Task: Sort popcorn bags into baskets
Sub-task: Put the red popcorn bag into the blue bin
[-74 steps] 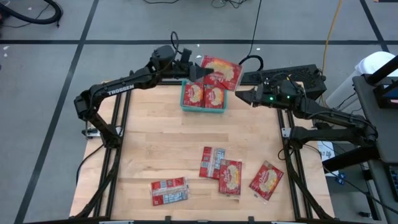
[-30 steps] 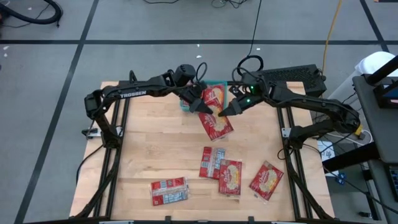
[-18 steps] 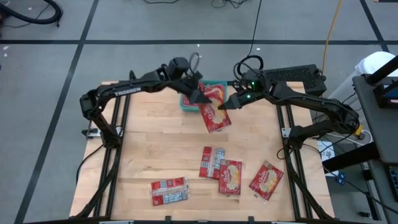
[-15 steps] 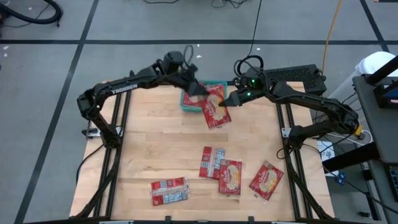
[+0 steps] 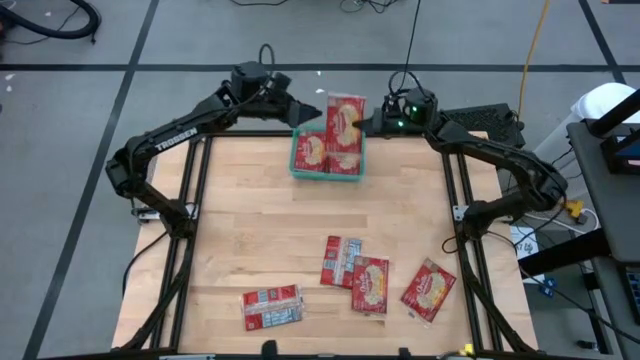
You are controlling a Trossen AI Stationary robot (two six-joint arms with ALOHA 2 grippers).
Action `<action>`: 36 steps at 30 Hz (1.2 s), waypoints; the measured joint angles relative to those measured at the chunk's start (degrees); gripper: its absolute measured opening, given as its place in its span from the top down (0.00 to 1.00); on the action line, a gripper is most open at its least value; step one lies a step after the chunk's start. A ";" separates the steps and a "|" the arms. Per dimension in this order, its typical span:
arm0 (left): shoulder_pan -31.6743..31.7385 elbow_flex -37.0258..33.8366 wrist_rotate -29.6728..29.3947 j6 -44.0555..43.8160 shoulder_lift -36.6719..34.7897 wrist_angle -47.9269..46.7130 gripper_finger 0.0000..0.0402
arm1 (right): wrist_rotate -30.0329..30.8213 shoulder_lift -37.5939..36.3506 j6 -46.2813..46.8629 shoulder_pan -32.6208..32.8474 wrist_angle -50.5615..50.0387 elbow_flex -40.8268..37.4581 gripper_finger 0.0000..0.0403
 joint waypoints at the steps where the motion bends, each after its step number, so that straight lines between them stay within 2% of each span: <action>1: 0.07 0.00 -0.91 0.31 -0.49 0.08 0.33 | -1.00 1.62 2.10 -0.82 1.76 0.00 0.98; 4: 0.28 0.00 -3.13 1.93 -1.24 0.27 0.33 | -6.02 7.01 5.05 -2.61 4.67 -0.07 0.98; 12: 0.14 0.00 -3.48 1.35 -1.17 -4.10 0.32 | -10.60 15.34 8.29 -5.22 5.40 -0.07 0.98; 26: -2.38 0.00 -3.54 3.53 -1.15 -6.79 0.33 | -9.98 22.17 6.19 -6.19 3.49 -0.11 0.98; 36: -2.28 0.00 -3.61 3.93 -1.13 -6.76 0.33 | -6.84 22.37 2.44 -6.19 -1.40 -0.11 0.98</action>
